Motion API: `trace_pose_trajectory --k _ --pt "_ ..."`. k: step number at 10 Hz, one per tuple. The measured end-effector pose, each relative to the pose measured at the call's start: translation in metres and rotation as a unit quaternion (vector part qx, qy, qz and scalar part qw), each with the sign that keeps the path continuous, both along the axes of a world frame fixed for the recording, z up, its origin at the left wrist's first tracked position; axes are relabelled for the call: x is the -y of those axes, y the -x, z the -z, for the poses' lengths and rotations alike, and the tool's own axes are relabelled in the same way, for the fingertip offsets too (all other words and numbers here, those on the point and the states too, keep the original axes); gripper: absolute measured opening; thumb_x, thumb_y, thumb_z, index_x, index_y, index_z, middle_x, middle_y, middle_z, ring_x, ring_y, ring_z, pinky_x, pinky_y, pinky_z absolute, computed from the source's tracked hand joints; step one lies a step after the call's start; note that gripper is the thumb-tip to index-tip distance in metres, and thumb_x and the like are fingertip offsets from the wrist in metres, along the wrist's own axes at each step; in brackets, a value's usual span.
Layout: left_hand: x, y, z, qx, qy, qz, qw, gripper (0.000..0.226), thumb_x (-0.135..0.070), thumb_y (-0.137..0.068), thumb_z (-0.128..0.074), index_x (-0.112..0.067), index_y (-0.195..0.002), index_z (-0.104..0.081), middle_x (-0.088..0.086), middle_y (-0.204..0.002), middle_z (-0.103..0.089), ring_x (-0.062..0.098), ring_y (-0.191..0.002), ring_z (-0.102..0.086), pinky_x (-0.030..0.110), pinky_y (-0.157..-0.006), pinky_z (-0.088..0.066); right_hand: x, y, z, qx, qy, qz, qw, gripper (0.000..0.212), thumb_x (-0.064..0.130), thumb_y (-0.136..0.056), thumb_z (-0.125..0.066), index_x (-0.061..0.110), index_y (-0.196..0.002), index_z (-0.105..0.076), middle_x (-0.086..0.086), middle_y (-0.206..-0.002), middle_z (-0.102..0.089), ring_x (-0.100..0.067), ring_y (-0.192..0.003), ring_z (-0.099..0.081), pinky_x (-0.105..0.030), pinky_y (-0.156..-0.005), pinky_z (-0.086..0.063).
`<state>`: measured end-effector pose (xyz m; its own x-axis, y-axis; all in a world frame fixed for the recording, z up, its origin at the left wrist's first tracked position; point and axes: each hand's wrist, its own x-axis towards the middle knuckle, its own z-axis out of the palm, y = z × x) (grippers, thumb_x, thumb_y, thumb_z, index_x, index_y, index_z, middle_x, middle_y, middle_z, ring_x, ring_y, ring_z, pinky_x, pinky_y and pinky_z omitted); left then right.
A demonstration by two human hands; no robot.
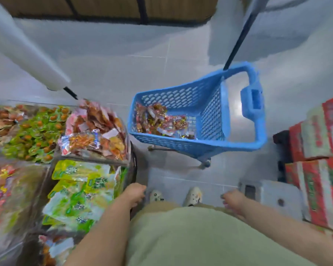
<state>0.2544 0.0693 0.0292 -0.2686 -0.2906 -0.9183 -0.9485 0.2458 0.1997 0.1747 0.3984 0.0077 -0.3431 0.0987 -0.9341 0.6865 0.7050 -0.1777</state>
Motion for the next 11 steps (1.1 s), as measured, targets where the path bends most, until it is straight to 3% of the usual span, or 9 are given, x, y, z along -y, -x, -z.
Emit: trace_pose_trajectory --k 1,2,3,4,5,6,8,10,11 --pt "-0.019 0.031 -0.002 -0.006 -0.014 -0.038 0.999 0.028 -0.011 -0.097 -0.043 -0.017 -0.070 -0.045 0.002 -0.065 -0.045 0.014 -0.053 -0.039 0.020 -0.049 -0.028 -0.014 0.020 0.003 -0.015 -0.005 -0.004 1.000 0.015 0.012 -0.093 -0.051 0.017 -0.079 -0.051 -0.015 -0.108 -0.057 -0.018 -0.082 -0.056 -0.020 -0.063 -0.044" --pt "-0.027 0.049 -0.003 0.002 -0.021 -0.015 1.000 0.030 -0.008 -0.097 -0.043 -0.015 -0.068 -0.047 0.002 -0.054 -0.050 0.011 -0.042 -0.043 0.014 -0.037 -0.029 -0.013 0.044 -0.001 -0.016 -0.029 -0.112 0.993 0.013 0.012 -0.095 -0.046 0.011 -0.103 -0.056 -0.019 -0.125 -0.057 -0.028 -0.113 -0.055 -0.024 -0.068 -0.039" --pt "-0.032 0.072 -0.004 0.009 -0.011 0.049 0.999 0.031 -0.010 -0.096 -0.046 -0.011 -0.065 -0.050 0.006 -0.056 -0.054 0.015 -0.042 -0.043 0.020 -0.043 -0.028 -0.002 0.062 -0.008 -0.016 -0.026 -0.216 0.976 0.031 0.018 -0.095 -0.044 0.004 -0.120 -0.057 -0.016 -0.126 -0.057 -0.028 -0.117 -0.053 -0.022 -0.075 -0.034" --pt "-0.026 0.103 -0.001 -0.014 0.000 0.125 0.992 0.031 -0.008 -0.097 -0.043 -0.012 -0.067 -0.050 0.013 -0.079 -0.054 0.019 -0.057 -0.047 0.027 -0.053 -0.037 0.024 0.088 -0.015 -0.030 0.002 -0.268 0.963 0.020 0.021 -0.095 -0.043 0.008 -0.101 -0.057 -0.013 -0.121 -0.059 -0.028 -0.112 -0.054 -0.026 -0.079 -0.038" --pt "-0.011 0.139 0.000 -0.038 -0.005 0.150 0.988 0.023 -0.012 -0.095 -0.044 -0.011 -0.074 -0.054 0.010 -0.083 -0.057 0.022 -0.073 -0.051 0.027 -0.064 -0.041 0.059 0.122 -0.020 -0.066 0.045 -0.217 0.973 0.016 0.020 -0.092 -0.045 0.013 -0.086 -0.057 -0.008 -0.095 -0.061 -0.022 -0.093 -0.057 -0.025 -0.074 -0.040" --pt "0.014 0.177 0.001 -0.052 -0.016 0.167 0.985 0.020 -0.017 -0.096 -0.042 -0.011 -0.082 -0.055 0.011 -0.085 -0.056 0.022 -0.076 -0.050 0.030 -0.070 -0.039 0.096 0.157 -0.023 -0.085 0.093 -0.100 0.987 0.015 0.020 -0.091 -0.048 0.017 -0.079 -0.056 0.000 -0.077 -0.055 -0.013 -0.068 -0.053 -0.015 -0.054 -0.041" --pt "0.063 0.258 0.010 -0.059 -0.002 0.238 0.969 0.028 -0.016 -0.097 -0.042 -0.015 -0.068 -0.043 0.007 -0.076 -0.049 0.020 -0.070 -0.045 0.030 -0.061 -0.033 0.139 0.215 -0.012 -0.082 0.081 -0.013 0.993 0.017 0.018 -0.092 -0.049 0.015 -0.075 -0.050 -0.009 -0.085 -0.056 -0.019 -0.078 -0.052 -0.025 -0.059 -0.040" --pt "0.089 0.305 0.029 -0.040 0.010 0.243 0.969 0.037 -0.013 -0.092 -0.044 -0.016 -0.055 -0.046 0.005 -0.059 -0.048 0.018 -0.058 -0.046 0.029 -0.056 -0.034 0.149 0.248 0.016 -0.038 0.058 0.069 0.995 0.026 0.009 -0.094 -0.048 0.022 -0.071 -0.049 -0.005 -0.080 -0.056 -0.022 -0.078 -0.055 -0.037 -0.086 -0.050" --pt "0.090 0.311 0.047 -0.033 -0.002 0.231 0.972 0.038 -0.011 -0.091 -0.041 -0.015 -0.054 -0.039 0.005 -0.055 -0.040 0.019 -0.053 -0.039 0.030 -0.055 -0.029 0.153 0.255 0.041 -0.023 0.037 0.048 0.998 0.023 0.009 -0.092 -0.050 0.020 -0.072 -0.049 -0.002 -0.075 -0.053 -0.018 -0.070 -0.052 -0.033 -0.078 -0.048"
